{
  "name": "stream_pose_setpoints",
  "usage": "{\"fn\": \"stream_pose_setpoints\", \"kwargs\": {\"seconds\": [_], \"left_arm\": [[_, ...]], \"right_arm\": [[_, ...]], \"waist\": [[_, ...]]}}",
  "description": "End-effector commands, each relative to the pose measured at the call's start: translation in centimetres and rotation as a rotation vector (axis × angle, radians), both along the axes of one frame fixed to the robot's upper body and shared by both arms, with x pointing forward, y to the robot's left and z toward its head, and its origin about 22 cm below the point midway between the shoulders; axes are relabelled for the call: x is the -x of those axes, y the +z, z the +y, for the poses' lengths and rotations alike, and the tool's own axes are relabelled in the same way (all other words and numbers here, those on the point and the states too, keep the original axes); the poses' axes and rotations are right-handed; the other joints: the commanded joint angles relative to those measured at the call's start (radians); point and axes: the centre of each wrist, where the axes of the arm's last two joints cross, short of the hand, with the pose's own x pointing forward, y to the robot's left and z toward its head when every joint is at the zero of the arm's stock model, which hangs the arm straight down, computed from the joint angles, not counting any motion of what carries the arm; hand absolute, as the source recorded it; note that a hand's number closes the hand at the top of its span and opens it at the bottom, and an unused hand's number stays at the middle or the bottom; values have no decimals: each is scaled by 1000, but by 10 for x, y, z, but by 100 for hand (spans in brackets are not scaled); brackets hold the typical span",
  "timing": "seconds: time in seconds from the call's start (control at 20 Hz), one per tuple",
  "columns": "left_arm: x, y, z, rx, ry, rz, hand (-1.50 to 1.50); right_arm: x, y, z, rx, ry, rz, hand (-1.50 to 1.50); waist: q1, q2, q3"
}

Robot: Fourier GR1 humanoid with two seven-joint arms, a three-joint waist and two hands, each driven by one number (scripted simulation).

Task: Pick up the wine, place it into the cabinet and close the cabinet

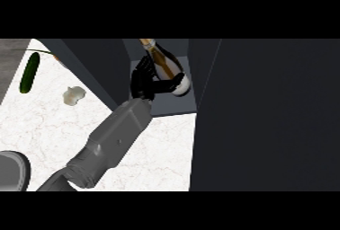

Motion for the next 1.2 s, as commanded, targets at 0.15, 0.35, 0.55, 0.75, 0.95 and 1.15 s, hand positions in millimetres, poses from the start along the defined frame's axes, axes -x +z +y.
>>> {"fn": "stream_pose_setpoints", "kwargs": {"seconds": [0.15, 0.35, 0.55, 0.75, 0.95, 1.15], "left_arm": [[10, -3, -11, 2, -31, -5, 150], [16, -8, -13, 28, 11, -3, 150], [12, 2, -18, 70, 45, -17, 150], [10, 8, -23, 75, 82, -15, -150], [10, 9, -24, 78, 115, -13, -150], [6, 5, -18, 29, 113, -6, -150]], "right_arm": [[-13, -7, 6, 8, 5, -5, -150], [-6, 1, 4, -3, 29, 11, -150], [-6, -3, 12, -5, 37, 9, -150], [-12, 3, 13, -5, 22, -6, -150], [-7, 0, 8, 2, 22, 3, -150], [-11, -5, 6, 2, 17, 2, -150]], "waist": [[-11, 3, 0], [-29, 3, 0], [-22, 3, -1], [-19, 3, -1], [-43, 6, 0], [-21, 9, 1]]}}
